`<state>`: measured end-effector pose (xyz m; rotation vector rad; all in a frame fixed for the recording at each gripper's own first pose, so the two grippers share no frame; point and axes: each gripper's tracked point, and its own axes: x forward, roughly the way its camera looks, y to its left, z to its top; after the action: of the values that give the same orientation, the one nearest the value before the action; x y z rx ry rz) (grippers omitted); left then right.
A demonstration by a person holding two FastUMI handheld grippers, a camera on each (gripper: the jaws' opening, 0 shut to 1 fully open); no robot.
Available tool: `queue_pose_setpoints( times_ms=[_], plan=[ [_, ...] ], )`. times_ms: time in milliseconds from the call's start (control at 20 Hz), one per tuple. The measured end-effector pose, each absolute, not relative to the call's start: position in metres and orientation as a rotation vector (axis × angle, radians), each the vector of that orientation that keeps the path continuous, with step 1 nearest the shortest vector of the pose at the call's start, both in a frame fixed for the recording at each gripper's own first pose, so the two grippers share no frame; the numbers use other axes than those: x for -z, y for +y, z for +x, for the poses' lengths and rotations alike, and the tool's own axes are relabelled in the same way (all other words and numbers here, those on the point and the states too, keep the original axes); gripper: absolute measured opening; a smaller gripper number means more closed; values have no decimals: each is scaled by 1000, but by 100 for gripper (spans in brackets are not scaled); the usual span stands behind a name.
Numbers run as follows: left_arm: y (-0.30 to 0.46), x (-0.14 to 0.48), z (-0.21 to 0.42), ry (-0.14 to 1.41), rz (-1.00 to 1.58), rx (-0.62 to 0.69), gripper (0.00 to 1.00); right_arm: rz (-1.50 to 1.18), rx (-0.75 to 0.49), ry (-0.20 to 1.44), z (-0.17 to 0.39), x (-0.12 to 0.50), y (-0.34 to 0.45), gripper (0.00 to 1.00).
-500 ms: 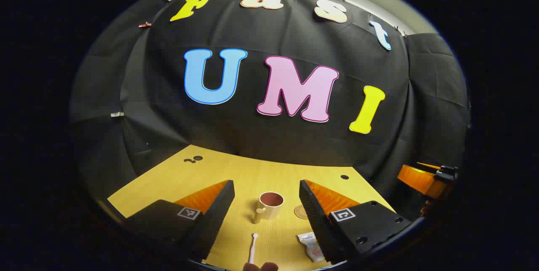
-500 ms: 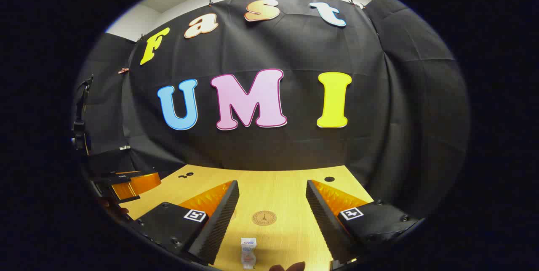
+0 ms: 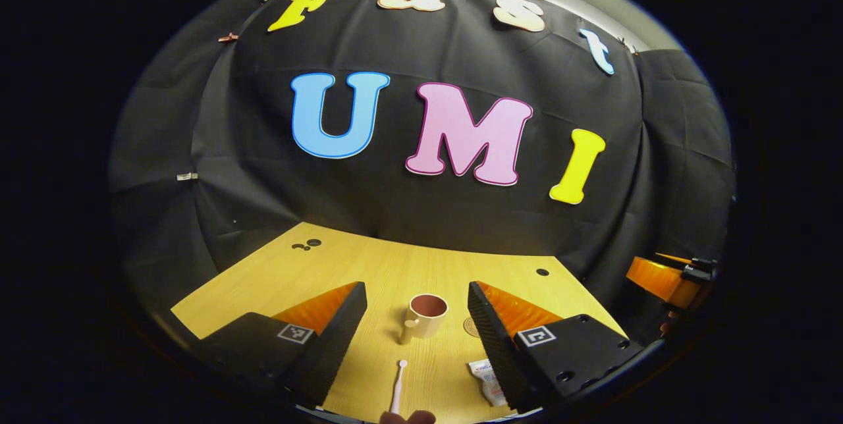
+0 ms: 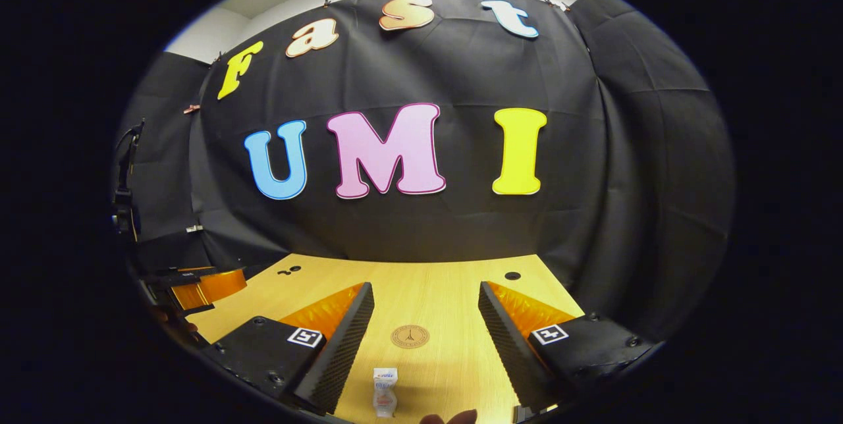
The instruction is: Put the toothbrush and toothpaste on the desktop into the cup, then pick up the cup and place it on the coaster on the desktop.
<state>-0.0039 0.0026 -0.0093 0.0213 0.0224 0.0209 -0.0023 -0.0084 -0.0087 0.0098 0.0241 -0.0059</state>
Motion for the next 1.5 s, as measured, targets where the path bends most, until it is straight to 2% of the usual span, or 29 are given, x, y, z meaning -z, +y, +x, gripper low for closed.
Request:
queue_pose_setpoints(
  times_ms=[250,550,1050,1500],
  plan=[
    [1,14,-7,39,19,-22,96,18,4,47,-2,17,-8,98],
    [11,28,-13,65,20,-37,96,38,-22,191,-1,57,4,98],
    [45,49,-39,133,35,-86,96,-10,-65,549,-3,183,33,98],
    [89,64,-71,186,60,-126,96,-40,-61,785,9,281,55,99]
  ],
)
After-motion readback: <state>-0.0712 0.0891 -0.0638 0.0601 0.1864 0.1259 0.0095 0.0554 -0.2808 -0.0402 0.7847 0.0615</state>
